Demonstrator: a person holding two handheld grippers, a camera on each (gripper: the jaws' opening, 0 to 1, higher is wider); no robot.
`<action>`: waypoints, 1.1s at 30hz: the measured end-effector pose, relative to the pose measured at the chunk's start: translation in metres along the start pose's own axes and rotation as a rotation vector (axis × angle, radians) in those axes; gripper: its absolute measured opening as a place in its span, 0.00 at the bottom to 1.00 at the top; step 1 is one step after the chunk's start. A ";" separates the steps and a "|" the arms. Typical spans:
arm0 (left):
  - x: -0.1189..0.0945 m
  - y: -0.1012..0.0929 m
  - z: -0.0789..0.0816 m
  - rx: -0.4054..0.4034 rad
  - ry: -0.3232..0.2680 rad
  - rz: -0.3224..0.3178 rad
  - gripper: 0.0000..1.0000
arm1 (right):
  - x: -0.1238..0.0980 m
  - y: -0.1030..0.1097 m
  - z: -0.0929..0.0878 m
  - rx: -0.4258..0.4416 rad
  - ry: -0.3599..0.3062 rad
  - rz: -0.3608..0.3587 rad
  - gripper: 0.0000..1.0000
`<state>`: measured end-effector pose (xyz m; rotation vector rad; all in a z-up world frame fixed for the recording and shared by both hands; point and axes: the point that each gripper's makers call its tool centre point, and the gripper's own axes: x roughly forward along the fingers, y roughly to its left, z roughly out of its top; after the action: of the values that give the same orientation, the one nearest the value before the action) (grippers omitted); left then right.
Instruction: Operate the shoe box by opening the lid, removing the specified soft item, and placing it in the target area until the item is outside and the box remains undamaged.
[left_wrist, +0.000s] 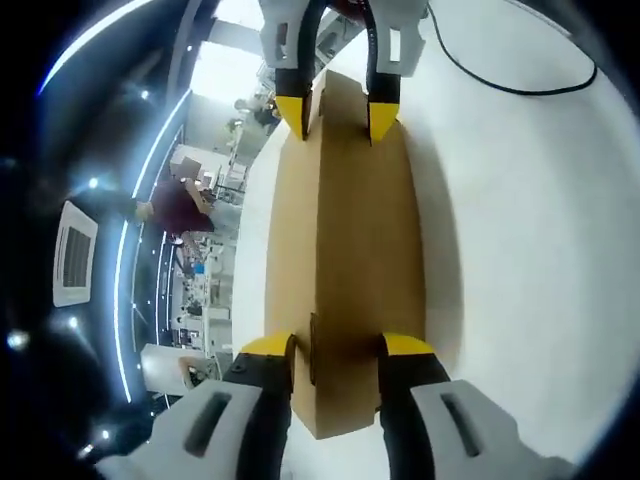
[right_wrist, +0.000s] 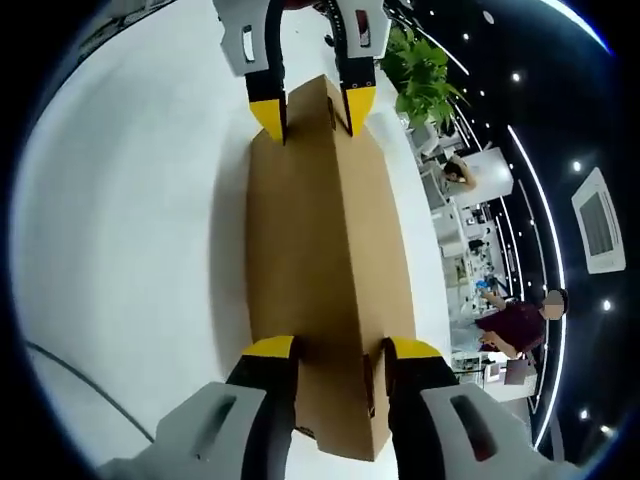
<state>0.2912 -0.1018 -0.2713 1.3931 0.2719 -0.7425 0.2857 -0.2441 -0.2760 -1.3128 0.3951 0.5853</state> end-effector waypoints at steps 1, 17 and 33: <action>-0.001 0.001 0.000 0.000 -0.001 -0.001 0.32 | -0.001 -0.001 0.000 0.001 -0.001 0.000 0.33; -0.009 0.010 0.003 0.009 -0.026 -0.010 0.31 | -0.002 -0.012 0.004 0.036 0.003 -0.013 0.33; -0.013 0.017 0.005 -0.025 -0.027 -0.006 0.31 | -0.006 -0.017 0.007 0.017 -0.023 -0.014 0.33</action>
<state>0.2903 -0.1025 -0.2493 1.3579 0.2636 -0.7603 0.2909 -0.2406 -0.2578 -1.2904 0.3713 0.5833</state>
